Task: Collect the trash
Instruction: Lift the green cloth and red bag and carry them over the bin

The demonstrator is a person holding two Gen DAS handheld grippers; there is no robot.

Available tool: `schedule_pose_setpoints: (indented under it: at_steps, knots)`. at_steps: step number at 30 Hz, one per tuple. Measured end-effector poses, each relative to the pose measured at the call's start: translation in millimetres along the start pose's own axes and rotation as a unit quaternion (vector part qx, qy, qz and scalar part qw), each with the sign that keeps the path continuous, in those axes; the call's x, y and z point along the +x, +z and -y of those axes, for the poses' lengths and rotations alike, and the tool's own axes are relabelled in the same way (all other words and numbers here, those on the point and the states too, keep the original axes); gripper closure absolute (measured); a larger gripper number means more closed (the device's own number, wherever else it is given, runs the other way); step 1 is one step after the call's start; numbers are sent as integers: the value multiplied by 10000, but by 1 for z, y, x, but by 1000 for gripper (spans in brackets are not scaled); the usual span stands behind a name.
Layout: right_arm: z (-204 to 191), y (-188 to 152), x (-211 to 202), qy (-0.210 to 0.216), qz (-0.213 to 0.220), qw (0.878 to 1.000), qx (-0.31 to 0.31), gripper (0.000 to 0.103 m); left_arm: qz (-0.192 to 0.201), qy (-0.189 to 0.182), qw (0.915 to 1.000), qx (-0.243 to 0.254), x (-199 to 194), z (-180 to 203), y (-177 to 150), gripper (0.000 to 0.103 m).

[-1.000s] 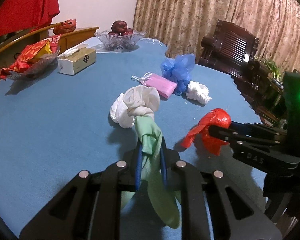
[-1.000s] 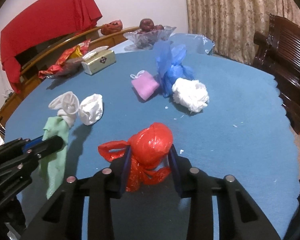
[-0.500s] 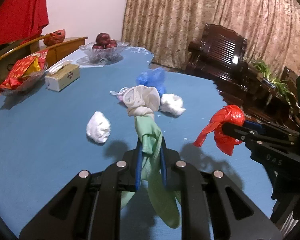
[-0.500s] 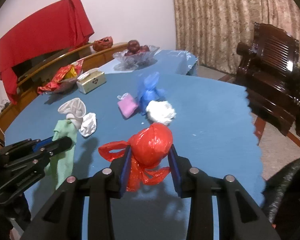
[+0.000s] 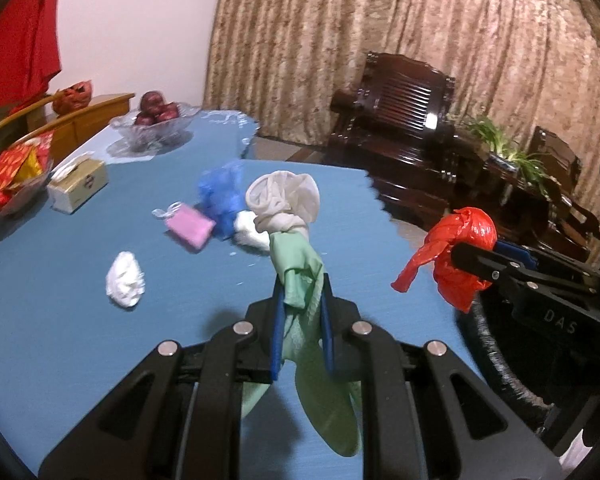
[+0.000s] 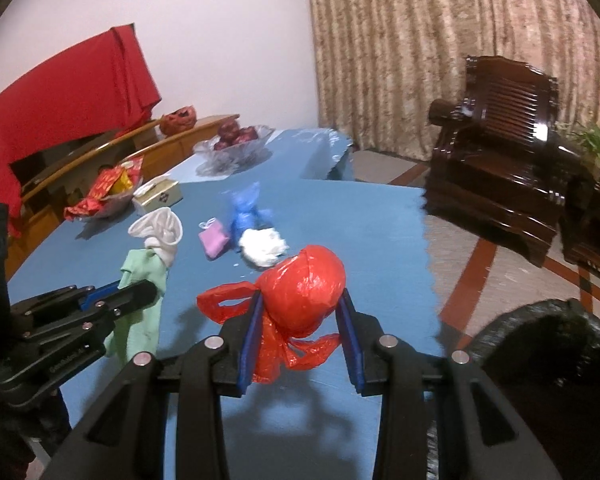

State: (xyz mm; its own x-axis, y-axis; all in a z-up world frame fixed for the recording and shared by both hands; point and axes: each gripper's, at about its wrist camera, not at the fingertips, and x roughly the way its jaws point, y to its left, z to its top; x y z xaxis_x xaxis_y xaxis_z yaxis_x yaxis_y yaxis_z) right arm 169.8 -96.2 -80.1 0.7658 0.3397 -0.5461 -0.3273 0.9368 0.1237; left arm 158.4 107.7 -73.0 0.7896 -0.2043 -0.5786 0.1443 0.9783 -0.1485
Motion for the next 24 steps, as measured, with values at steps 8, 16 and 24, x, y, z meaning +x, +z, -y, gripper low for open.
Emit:
schedule_pose_setpoints:
  at_steps: [8,16,24]
  knots:
    - [44,-8,-40,-426,175,9987,204,67,45,-412,9987,311,4,52,7,89]
    - [88,-22,-77,-895,259,9947,426,67,-16,-915,9942,556,13,105,6,89]
    - [132,-37,-110,-1360,321,9878,681,67,-107,-1373,9870,830,25,156,2,89]
